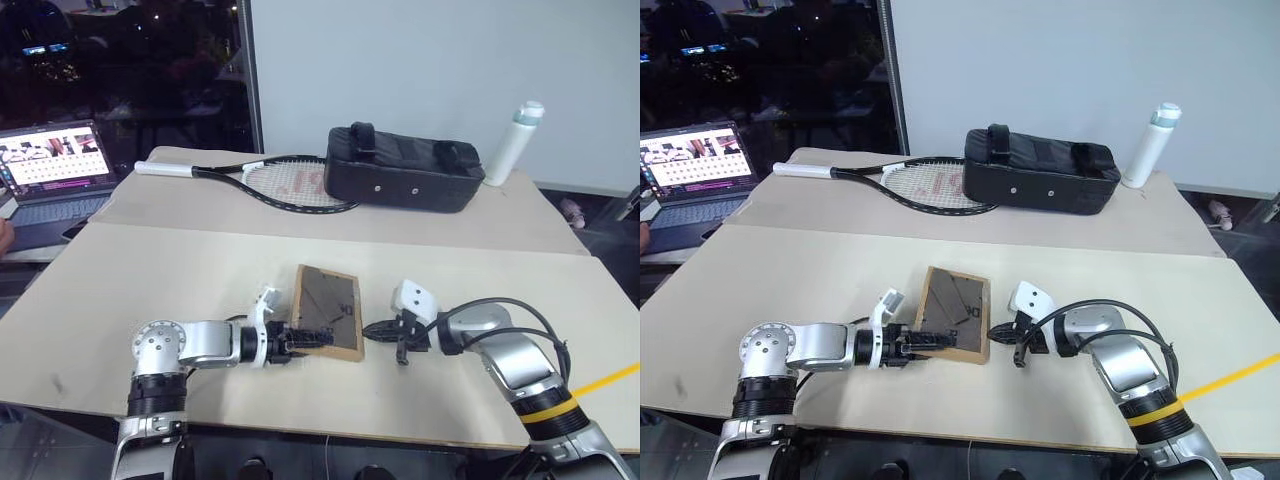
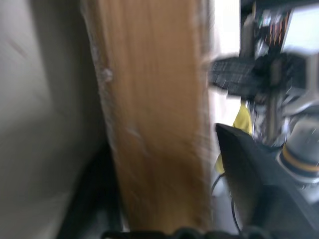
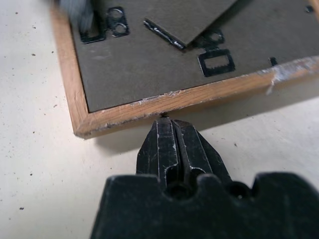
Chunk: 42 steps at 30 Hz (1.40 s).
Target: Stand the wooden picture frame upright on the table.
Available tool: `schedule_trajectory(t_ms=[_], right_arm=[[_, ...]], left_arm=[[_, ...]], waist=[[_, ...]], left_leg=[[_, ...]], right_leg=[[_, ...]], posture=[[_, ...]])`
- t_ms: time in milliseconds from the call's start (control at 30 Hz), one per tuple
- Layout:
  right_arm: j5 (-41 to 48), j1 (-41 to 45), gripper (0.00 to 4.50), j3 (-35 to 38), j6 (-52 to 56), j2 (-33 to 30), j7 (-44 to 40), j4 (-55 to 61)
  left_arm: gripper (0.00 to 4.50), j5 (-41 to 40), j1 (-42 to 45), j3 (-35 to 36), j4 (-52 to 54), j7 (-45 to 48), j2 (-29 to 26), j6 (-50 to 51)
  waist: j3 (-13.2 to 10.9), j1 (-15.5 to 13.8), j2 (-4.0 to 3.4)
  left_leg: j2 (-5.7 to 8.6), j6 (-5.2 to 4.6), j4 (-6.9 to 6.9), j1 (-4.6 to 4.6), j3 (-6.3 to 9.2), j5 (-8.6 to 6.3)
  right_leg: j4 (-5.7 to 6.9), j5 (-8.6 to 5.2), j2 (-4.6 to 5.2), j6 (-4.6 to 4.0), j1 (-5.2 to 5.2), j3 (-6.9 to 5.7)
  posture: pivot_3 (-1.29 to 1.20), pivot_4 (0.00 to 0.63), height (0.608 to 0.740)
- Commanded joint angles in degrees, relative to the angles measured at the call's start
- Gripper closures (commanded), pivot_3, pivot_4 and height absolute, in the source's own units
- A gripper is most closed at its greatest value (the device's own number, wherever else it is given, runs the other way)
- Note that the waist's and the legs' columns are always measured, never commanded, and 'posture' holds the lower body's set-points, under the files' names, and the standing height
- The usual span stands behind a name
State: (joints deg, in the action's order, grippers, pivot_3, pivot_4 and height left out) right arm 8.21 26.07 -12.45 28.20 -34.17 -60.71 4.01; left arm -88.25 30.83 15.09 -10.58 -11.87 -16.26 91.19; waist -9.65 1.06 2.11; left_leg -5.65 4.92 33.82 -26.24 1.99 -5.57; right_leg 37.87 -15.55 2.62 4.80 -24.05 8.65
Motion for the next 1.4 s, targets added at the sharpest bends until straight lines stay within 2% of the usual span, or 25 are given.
schedule_trajectory(t_ms=[33,200,333,400,433,500,767,800,967,1033,1100,1200,1300,1400], right_arm=[[1.4,0.2,4.5,1.4,0.1,-0.5,0.5,1.9],[2.8,2.0,4.5,4.6,0.8,-2.1,0.4,1.8],[14.8,10.1,4.5,14.3,13.2,-3.0,-0.5,1.3],[18.4,12.4,3.9,15.5,16.7,-3.0,-1.5,2.2],[19.9,13.3,3.77,15.5,18.0,-2.4,-1.6,2.6],[21.5,14.4,2.91,14.9,18.9,-1.1,-1.0,3.3],[21.9,16.1,0.24,10.2,21.0,3.4,1.1,0.5],[21.5,16.2,0.03,9.3,20.7,3.3,1.0,-0.1],[23.9,16.5,0.03,9.1,20.6,4.1,-0.5,0.5],[28.9,16.0,0.03,10.5,22.8,4.2,-2.7,4.5],[35.3,15.6,0.03,12.1,28.6,2.9,-3.9,8.8],[38.7,16.1,0.03,14.2,31.7,2.2,-2.3,11.1],[36.5,16.0,0.03,14.1,30.0,0.3,-0.7,11.5],[29.6,14.9,0.03,12.9,24.0,-3.8,0.4,8.6]], left_arm=[[3.3,-3.4,0.6,-1.3,-0.2,-2.1,-1.3,-1.1],[3.3,-6.3,1.6,-1.8,0.3,-0.1,-4.8,-3.3],[3.3,-5.2,4.4,-2.4,3.5,5.8,-8.7,-3.6],[3.3,-5.0,5.4,-3.1,4.7,8.3,-9.6,-4.0],[3.3,-5.2,5.9,-3.4,4.8,8.6,-9.5,-4.3],[3.3,-5.6,6.9,-4.3,5.1,9.3,-9.3,-4.8],[3.3,-8.7,9.2,-9.1,7.9,11.3,-9.5,-5.9],[3.3,-8.5,9.2,-9.9,8.6,11.6,-9.6,-5.9],[3.3,-10.3,9.4,-11.5,7.6,11.9,-10.4,-6.7],[3.3,-13.6,10.1,-11.8,3.2,10.4,-10.3,-7.8],[3.3,-20.3,11.0,-11.6,-2.7,7.7,-9.9,-10.7],[3.3,-24.7,11.9,-11.5,-5.6,7.4,-10.4,-11.7],[3.3,-24.7,12.8,-10.4,-7.3,9.4,-10.2,-10.2],[3.3,-24.7,13.4,-10.0,-9.2,13.3,-11.2,-7.7]], waist=[[0.0,0.3,0.0],[0.0,0.6,0.0],[-0.1,1.2,-0.02],[-0.1,1.2,-0.01],[-0.1,1.2,-0.01],[-0.1,1.2,0.0],[-0.1,1.4,-0.01],[-0.1,1.5,-0.01],[-0.1,1.4,-0.01],[-0.1,1.4,-0.01],[-0.1,1.4,-0.02],[-0.1,1.3,-0.02],[-0.1,1.4,-0.02],[-0.1,1.5,-0.02]], left_leg=[[0.0,0.0,0.0,0.01,0.0,0.0],[0.0,0.01,0.0,0.01,0.0,0.01],[0.0,0.11,-0.01,-0.05,0.0,0.08],[0.0,0.12,-0.02,-0.05,0.02,0.09],[0.0,0.12,-0.03,-0.05,0.03,0.08],[0.0,0.11,-0.1,-0.04,0.04,0.06],[0.0,0.1,-0.11,-0.11,0.04,0.06],[0.0,0.1,-0.1,-0.11,0.04,0.06],[0.0,0.1,-0.09,-0.11,0.04,0.06],[0.0,0.1,-0.1,-0.12,0.04,0.06],[0.0,0.1,-0.11,-0.12,0.04,0.06],[0.0,0.09,-0.08,-0.15,0.05,0.06],[0.0,0.09,-0.09,-0.15,0.05,0.06],[0.0,0.09,-0.1,-0.15,0.05,0.06]], right_leg=[[0.02,0.05,0.0,-0.09,-0.01,0.0],[0.04,0.05,0.0,-0.09,-0.04,0.01],[0.09,0.06,0.0,-0.1,-0.14,0.02],[0.08,0.15,-0.01,-0.25,-0.1,0.01],[0.06,0.15,0.0,-0.27,-0.07,0.0],[-0.04,0.12,0.0,-0.31,-0.04,-0.03],[0.0,0.13,0.0,-0.31,-0.13,-0.02],[0.02,0.12,0.0,-0.31,-0.13,-0.02],[0.02,0.11,0.0,-0.3,-0.14,-0.02],[0.02,0.11,0.0,-0.3,-0.15,-0.02],[0.03,0.11,-0.01,-0.29,-0.15,-0.02],[0.01,0.09,0.01,-0.26,-0.13,-0.02],[0.02,0.07,0.0,-0.23,-0.18,-0.03],[0.02,-0.01,-0.01,-0.12,-0.22,-0.02]], posture=[[0.0,0.15,0.721],[0.0,0.15,0.721],[0.0,0.15,0.721],[0.0,0.15,0.721],[0.0,0.15,0.721],[0.0,0.15,0.721],[0.0,0.15,0.721],[0.0,0.15,0.721],[0.0,0.15,0.721],[0.0,0.15,0.721],[0.0,0.15,0.721],[0.0,0.15,0.721],[0.0,0.15,0.721],[0.0,0.15,0.721]])
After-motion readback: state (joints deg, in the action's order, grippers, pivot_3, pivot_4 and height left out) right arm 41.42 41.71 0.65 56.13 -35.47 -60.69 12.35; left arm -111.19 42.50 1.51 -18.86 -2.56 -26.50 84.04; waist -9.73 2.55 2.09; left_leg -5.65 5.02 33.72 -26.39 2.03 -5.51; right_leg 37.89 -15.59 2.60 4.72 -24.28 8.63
